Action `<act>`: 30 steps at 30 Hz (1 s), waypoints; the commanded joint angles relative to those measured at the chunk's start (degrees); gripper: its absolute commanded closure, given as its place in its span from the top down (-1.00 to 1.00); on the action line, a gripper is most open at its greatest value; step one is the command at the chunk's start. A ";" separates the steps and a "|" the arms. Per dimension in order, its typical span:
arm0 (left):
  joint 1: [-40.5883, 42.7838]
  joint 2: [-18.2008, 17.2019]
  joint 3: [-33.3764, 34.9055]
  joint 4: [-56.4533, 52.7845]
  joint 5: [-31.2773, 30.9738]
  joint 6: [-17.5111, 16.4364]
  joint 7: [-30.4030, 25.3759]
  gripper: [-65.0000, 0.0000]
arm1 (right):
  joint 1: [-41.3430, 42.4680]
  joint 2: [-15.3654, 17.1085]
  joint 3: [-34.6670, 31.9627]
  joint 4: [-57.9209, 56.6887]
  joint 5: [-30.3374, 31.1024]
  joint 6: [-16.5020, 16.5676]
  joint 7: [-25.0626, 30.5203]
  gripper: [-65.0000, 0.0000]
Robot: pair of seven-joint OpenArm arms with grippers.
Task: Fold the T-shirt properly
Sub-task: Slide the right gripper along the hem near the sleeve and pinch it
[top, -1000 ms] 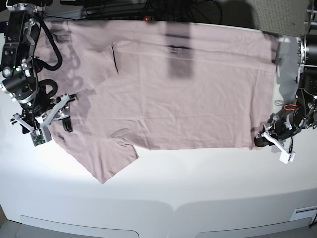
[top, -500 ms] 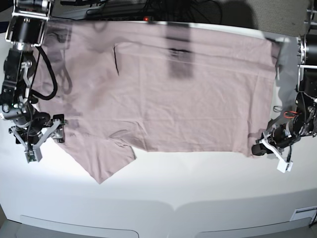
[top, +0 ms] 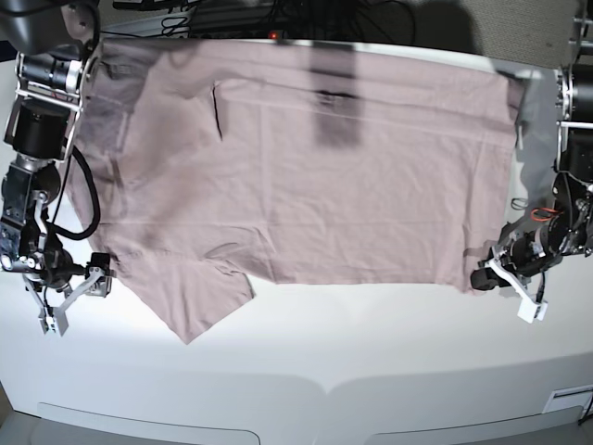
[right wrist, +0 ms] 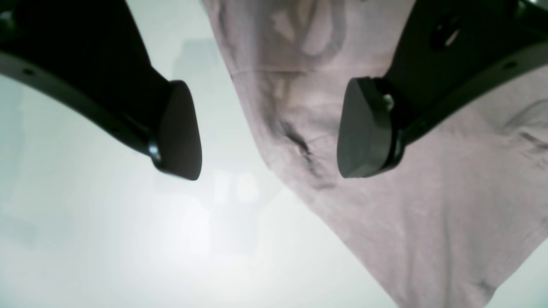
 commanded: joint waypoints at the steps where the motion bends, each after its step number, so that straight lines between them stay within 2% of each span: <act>1: -1.75 -0.83 -0.13 0.94 -1.05 -0.60 -0.92 -1.00 | 2.25 1.07 0.31 0.87 -0.66 -0.17 0.76 0.48; 6: -1.77 -0.81 -0.13 0.96 -1.07 -0.60 -0.98 -1.00 | 2.23 1.62 0.31 0.83 -2.01 -0.15 -3.61 0.48; 10: -1.75 -0.83 -0.13 1.01 -1.05 -0.60 -0.92 -1.00 | 2.19 3.32 0.31 0.83 -4.50 -0.26 -8.04 0.48; 12: -1.75 -0.83 -0.13 1.01 -1.07 -0.60 -0.94 -1.00 | 2.19 3.98 0.31 0.83 -6.49 -0.26 -8.13 0.48; 21: -1.75 -0.83 -0.13 1.01 -1.07 -0.60 -0.92 -1.00 | 2.19 5.05 0.31 0.83 -6.21 -0.42 -8.31 0.48; 26: -1.77 -0.81 -0.13 1.01 -1.09 -0.60 -0.96 -1.00 | 2.19 5.05 0.31 0.83 -2.86 -0.44 -9.40 0.48; 30: -1.75 -0.81 -0.13 1.01 -1.07 -0.60 -0.94 -1.00 | 2.19 5.05 0.31 0.83 -2.60 -0.42 -9.57 0.48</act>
